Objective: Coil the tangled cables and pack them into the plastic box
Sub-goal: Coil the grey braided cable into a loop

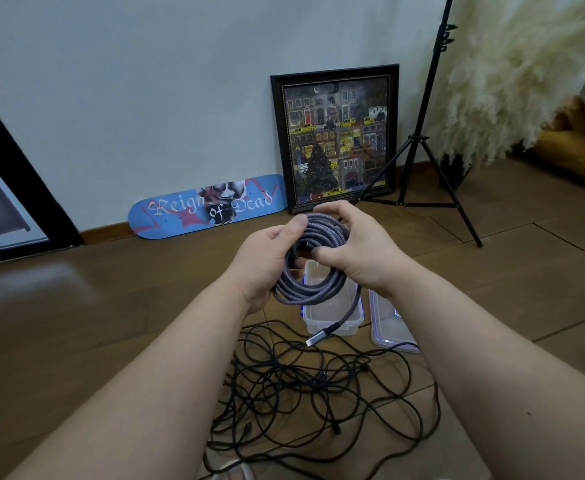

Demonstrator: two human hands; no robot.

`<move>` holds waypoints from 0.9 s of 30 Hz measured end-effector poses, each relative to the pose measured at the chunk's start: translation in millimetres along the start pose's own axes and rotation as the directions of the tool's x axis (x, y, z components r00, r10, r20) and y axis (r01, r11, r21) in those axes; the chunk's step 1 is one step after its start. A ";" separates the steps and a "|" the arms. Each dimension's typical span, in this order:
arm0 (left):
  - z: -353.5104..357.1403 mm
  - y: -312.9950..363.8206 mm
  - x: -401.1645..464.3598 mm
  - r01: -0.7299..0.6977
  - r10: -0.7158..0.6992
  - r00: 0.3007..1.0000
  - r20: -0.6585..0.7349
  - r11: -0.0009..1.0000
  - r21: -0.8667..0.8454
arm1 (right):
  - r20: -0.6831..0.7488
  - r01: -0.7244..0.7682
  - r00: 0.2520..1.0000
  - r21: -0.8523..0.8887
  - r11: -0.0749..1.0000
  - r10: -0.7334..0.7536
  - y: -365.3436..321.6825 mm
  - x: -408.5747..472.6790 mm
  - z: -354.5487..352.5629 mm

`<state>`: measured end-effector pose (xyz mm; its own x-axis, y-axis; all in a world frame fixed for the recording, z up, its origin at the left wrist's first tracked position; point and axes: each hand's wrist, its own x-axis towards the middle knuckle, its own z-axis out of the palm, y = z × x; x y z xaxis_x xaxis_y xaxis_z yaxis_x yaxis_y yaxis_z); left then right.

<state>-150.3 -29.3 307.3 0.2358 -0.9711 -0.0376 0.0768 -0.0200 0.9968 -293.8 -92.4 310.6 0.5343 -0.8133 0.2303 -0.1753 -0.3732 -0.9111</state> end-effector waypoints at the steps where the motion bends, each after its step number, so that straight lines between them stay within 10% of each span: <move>1: 0.0 -1.7 0.1 -0.004 0.004 1.000 -0.018 1.000 0.010 | 0.003 -0.007 1.000 0.010 1.000 0.007 1.4 0.3 0.1; 11: -2.9 -3.6 4.3 -0.023 0.017 0.993 -0.120 0.999 -0.048 | -0.099 -0.143 0.981 0.196 0.970 0.165 -1.4 5.2 -10.0; 19: -1.8 -2.6 1.4 -0.111 0.112 0.985 -0.129 0.994 0.016 | -0.196 -0.149 0.980 -0.627 0.765 0.030 3.8 3.4 -18.6; 27: 8.9 -1.3 -1.8 -0.148 0.146 0.987 -0.061 0.989 -0.026 | -0.442 -0.100 0.896 -0.136 0.986 0.030 1.1 8.9 -7.3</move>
<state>-159.5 -29.6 306.7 0.3033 -0.9472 0.1041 0.0661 0.1299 0.9893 -295.2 -103.3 314.2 0.1077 -0.9377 0.3302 -0.3386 -0.3469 -0.8747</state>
